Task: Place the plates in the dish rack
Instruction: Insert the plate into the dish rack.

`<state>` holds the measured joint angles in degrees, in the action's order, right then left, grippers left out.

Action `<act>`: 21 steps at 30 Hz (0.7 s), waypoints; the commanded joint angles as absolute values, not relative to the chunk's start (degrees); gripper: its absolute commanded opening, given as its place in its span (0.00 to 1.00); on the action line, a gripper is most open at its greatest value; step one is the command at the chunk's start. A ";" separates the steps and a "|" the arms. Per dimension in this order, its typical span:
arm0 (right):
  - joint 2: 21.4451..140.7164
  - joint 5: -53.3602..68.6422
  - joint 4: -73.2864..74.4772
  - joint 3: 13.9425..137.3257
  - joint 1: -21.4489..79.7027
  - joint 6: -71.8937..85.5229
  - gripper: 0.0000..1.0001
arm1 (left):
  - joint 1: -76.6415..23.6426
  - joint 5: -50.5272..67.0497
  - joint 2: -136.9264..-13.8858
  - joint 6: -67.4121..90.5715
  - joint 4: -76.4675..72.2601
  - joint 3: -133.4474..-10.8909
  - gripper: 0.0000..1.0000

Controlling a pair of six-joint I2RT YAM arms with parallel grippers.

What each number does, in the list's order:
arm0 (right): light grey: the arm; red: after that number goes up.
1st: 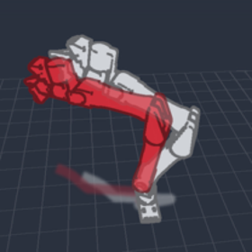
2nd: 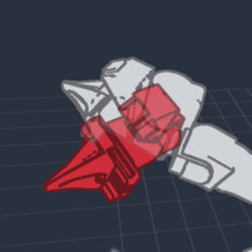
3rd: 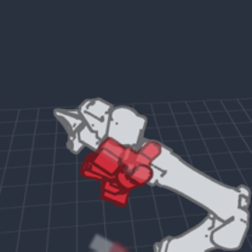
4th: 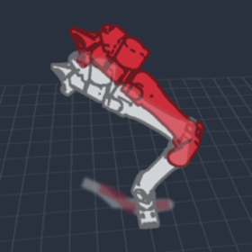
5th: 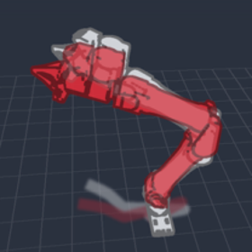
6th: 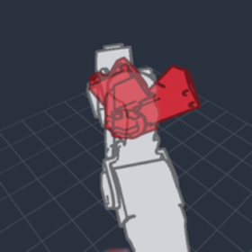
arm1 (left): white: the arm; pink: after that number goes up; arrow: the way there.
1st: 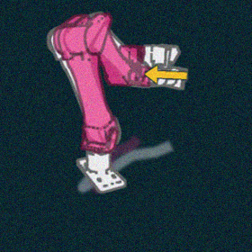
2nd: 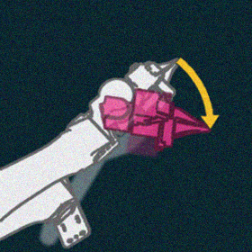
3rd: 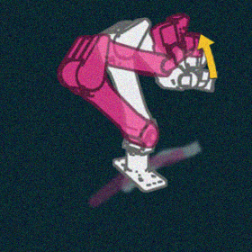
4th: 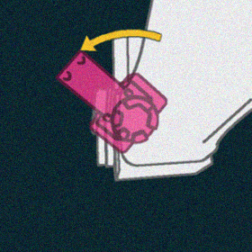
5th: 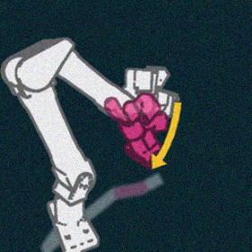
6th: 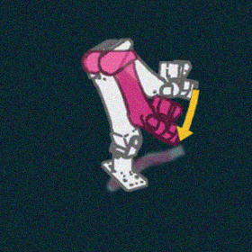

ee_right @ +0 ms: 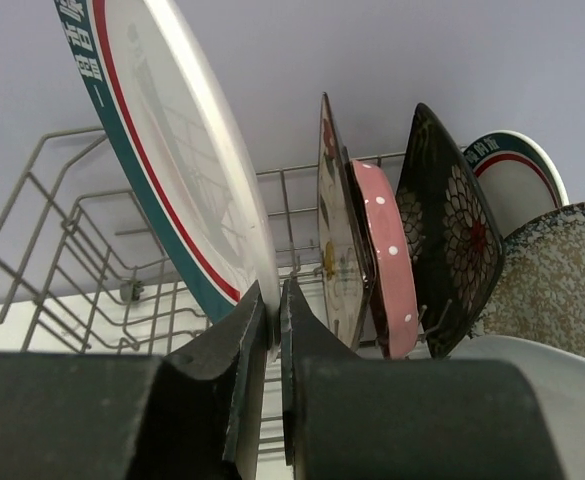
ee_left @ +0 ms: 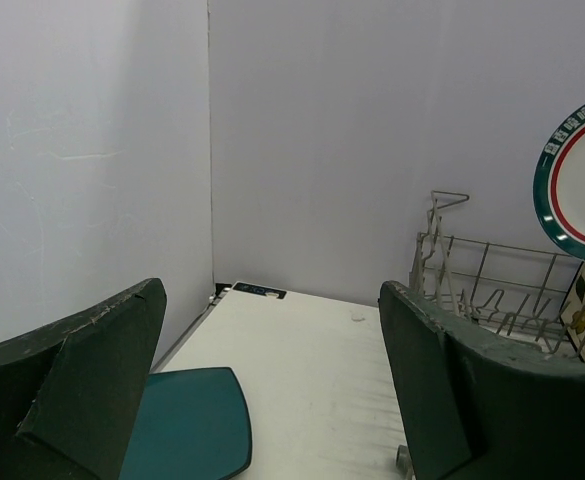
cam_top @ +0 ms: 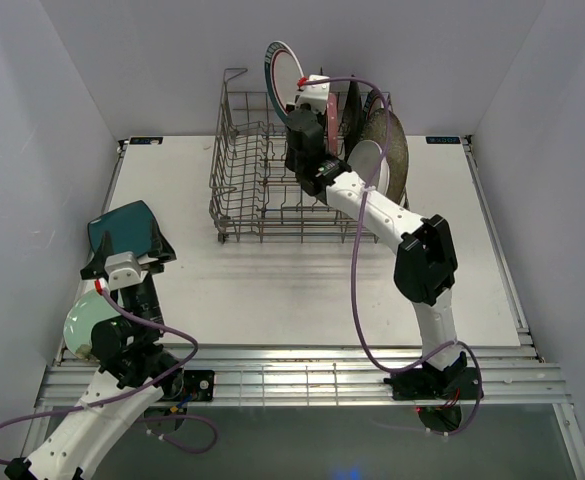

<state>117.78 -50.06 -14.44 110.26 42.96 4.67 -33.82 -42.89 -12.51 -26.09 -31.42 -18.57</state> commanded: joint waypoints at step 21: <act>127.88 -56.95 -16.61 120.94 37.97 7.56 0.08 | -33.40 -42.45 -13.80 -26.19 -30.85 -19.69 0.98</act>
<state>127.79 -54.06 -10.92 117.40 37.93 5.85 -33.80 -42.89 -13.30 -26.09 -31.29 -18.57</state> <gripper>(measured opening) 0.108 0.978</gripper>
